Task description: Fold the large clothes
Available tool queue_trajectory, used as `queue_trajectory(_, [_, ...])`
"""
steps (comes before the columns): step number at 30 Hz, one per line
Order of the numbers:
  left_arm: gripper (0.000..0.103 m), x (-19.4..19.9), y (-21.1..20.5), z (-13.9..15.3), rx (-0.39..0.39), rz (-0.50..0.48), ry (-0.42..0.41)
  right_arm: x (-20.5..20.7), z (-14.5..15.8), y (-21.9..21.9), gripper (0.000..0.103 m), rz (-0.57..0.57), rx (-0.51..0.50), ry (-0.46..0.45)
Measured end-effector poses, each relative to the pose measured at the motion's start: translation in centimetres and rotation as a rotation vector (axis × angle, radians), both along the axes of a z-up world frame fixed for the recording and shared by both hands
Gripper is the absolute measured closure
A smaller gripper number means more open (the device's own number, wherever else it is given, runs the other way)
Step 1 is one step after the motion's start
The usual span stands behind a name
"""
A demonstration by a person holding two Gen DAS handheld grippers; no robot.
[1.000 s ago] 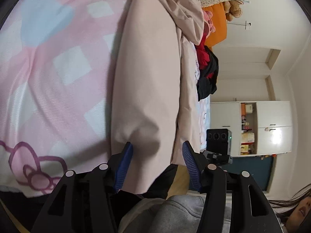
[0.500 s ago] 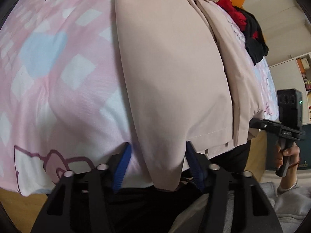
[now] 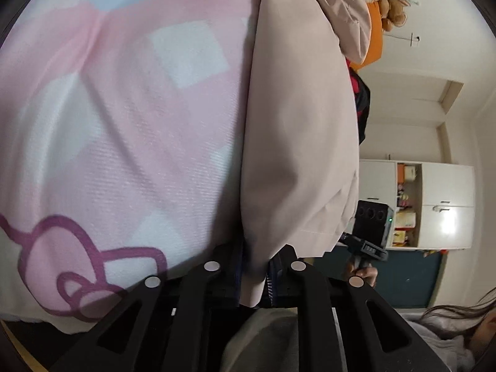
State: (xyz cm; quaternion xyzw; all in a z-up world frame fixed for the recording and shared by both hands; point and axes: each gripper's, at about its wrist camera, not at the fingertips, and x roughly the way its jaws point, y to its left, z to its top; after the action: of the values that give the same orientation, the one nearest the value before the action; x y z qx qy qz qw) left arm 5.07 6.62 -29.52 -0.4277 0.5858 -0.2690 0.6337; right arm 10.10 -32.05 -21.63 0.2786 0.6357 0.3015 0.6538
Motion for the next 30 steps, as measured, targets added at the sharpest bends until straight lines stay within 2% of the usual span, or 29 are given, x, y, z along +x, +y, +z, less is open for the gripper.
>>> queue_trajectory(1, [0.086, 0.1, 0.1, -0.2, -0.026, 0.011, 0.018, 0.0, 0.0, -0.3, 0.085, -0.005, 0.013, 0.013])
queue_trajectory(3, [0.090, 0.4, 0.4, -0.2, -0.156, 0.054, 0.089, 0.5, 0.2, -0.6, 0.087, -0.022, 0.068, 0.052])
queue_trajectory(6, [0.091, 1.0, 0.3, 1.1, -0.273, 0.080, 0.130, 1.3, 1.3, -0.4, 0.088, -0.037, 0.142, 0.089])
queue_trajectory(8, [0.090, 2.0, -0.3, 2.8, -0.339, 0.086, 0.129, 2.3, 2.8, -0.2, 0.089, -0.038, 0.186, 0.104])
queue_trajectory(12, [0.091, 5.4, -0.4, 6.9, -0.388, 0.102, 0.069, 5.4, 6.5, -0.3, 0.092, -0.051, 0.249, 0.073])
queue_trajectory(17, [0.090, 11.7, -0.9, 11.9, -0.374, 0.097, -0.039, 11.7, 11.4, -1.5, 0.092, -0.093, 0.254, -0.040])
queue_trajectory(22, [0.090, 19.9, -0.6, 14.8, -0.323, 0.105, -0.097, 18.8, 13.2, -2.4, 0.092, -0.137, 0.237, -0.090])
queue_trajectory(26, [0.090, 25.3, 0.0, 14.7, -0.285, 0.112, -0.092, 24.8, 12.0, -3.0, 0.093, -0.180, 0.220, -0.078])
queue_trajectory(30, [0.090, 29.6, 0.1, 11.4, -0.243, 0.154, -0.031, 29.1, 9.0, -1.3, 0.093, -0.187, 0.199, -0.021])
